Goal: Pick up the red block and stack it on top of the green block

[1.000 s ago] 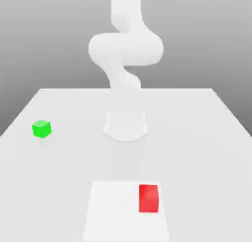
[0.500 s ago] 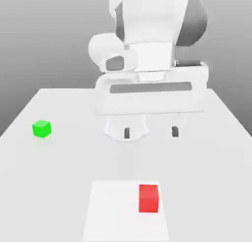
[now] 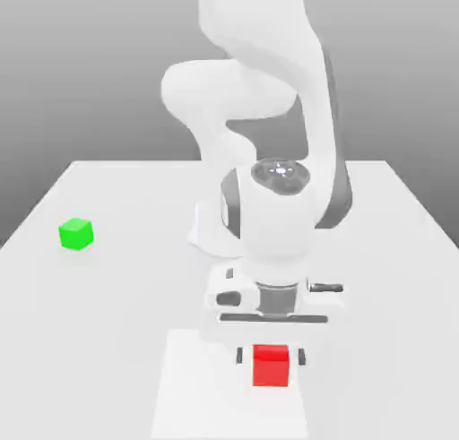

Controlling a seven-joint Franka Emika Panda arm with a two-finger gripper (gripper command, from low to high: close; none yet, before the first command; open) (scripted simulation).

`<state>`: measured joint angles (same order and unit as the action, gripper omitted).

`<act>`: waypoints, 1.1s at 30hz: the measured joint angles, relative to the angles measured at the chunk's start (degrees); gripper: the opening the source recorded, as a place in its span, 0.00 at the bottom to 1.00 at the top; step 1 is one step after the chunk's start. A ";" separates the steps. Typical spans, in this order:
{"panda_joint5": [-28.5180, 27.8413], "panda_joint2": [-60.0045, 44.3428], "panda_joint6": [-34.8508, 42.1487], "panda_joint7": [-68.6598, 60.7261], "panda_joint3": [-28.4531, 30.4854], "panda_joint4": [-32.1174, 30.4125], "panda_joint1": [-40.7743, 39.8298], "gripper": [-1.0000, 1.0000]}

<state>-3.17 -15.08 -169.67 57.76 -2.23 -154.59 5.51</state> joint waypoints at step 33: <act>-15.70 30.07 17.74 2.90 32.82 -10.53 -54.59 0.00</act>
<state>-18.88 14.99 -151.92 60.66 30.59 -165.12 -49.08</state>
